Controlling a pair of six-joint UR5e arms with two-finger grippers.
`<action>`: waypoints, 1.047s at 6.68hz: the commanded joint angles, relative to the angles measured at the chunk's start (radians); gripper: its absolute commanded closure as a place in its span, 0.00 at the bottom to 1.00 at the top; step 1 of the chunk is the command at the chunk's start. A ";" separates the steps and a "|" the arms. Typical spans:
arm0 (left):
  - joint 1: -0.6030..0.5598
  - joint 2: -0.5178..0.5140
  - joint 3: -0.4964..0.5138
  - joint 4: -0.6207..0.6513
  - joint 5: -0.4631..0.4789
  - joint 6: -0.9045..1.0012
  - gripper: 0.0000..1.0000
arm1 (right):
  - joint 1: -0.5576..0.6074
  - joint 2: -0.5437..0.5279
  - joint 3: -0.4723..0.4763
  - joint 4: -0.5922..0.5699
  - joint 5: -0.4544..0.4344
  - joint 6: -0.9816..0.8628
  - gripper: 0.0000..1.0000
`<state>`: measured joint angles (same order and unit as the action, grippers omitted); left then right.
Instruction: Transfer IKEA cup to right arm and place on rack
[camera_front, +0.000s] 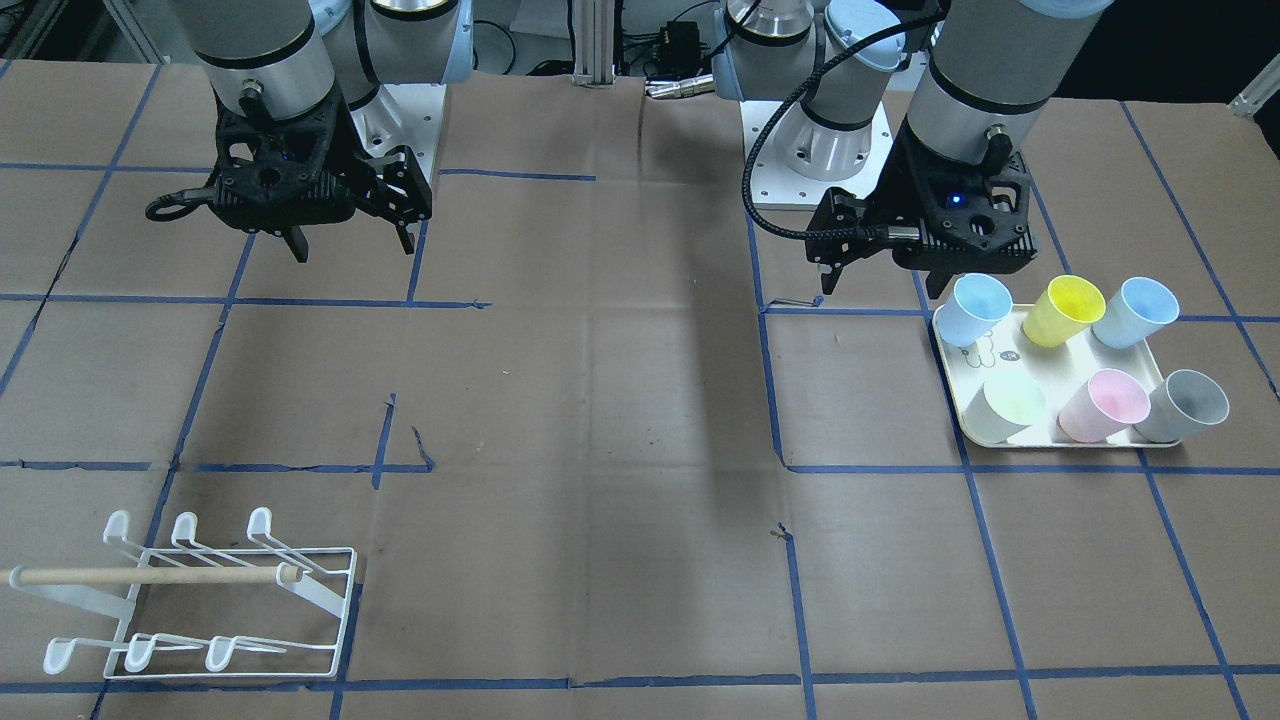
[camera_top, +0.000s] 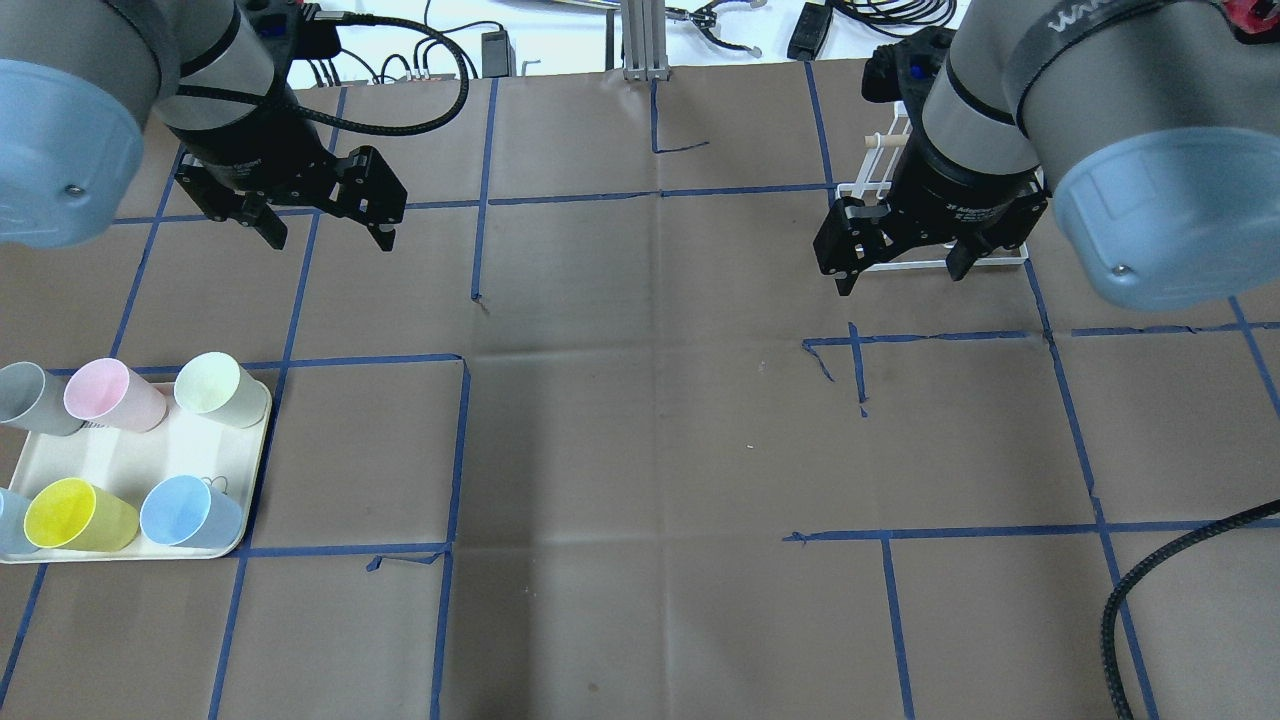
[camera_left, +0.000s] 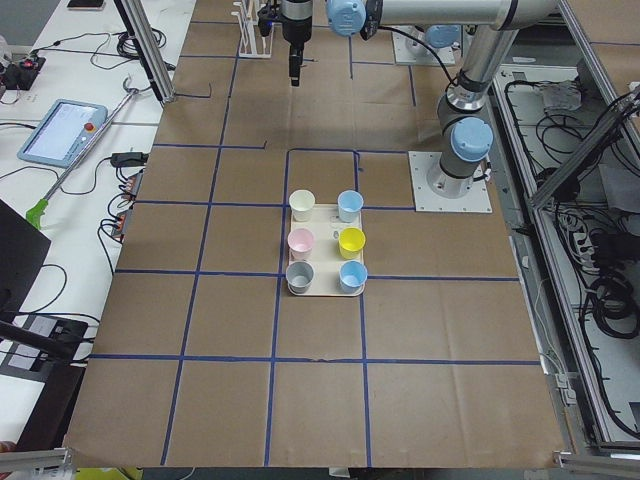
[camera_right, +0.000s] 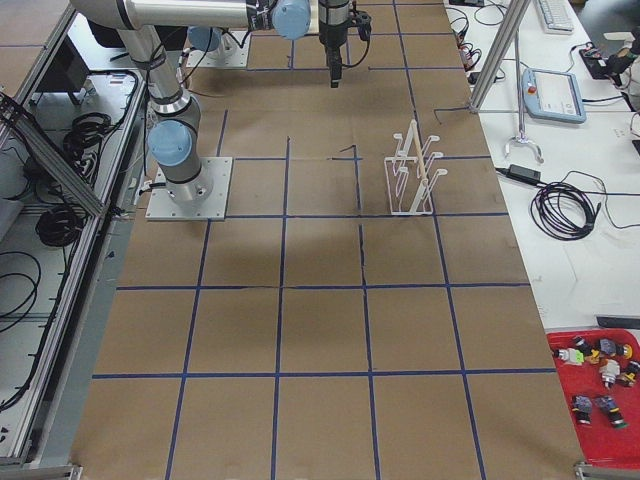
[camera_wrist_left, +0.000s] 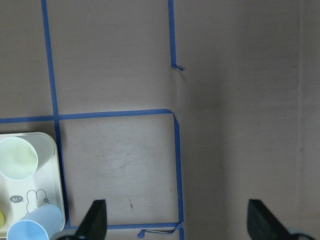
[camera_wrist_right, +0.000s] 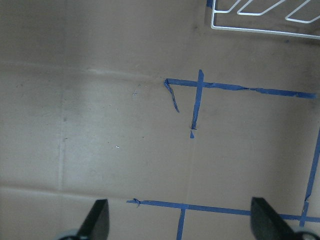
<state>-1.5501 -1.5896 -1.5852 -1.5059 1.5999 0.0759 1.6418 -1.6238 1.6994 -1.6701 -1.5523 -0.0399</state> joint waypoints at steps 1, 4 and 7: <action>0.036 0.010 -0.005 -0.004 -0.002 0.065 0.00 | 0.000 -0.001 0.000 0.001 -0.002 0.000 0.00; 0.248 0.112 -0.174 0.033 -0.011 0.279 0.00 | 0.000 0.001 0.000 0.000 -0.002 0.000 0.00; 0.430 0.140 -0.266 0.094 -0.017 0.491 0.01 | 0.000 -0.001 0.000 0.000 -0.002 0.000 0.00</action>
<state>-1.1733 -1.4553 -1.8293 -1.4321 1.5838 0.4936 1.6414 -1.6243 1.6997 -1.6694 -1.5539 -0.0399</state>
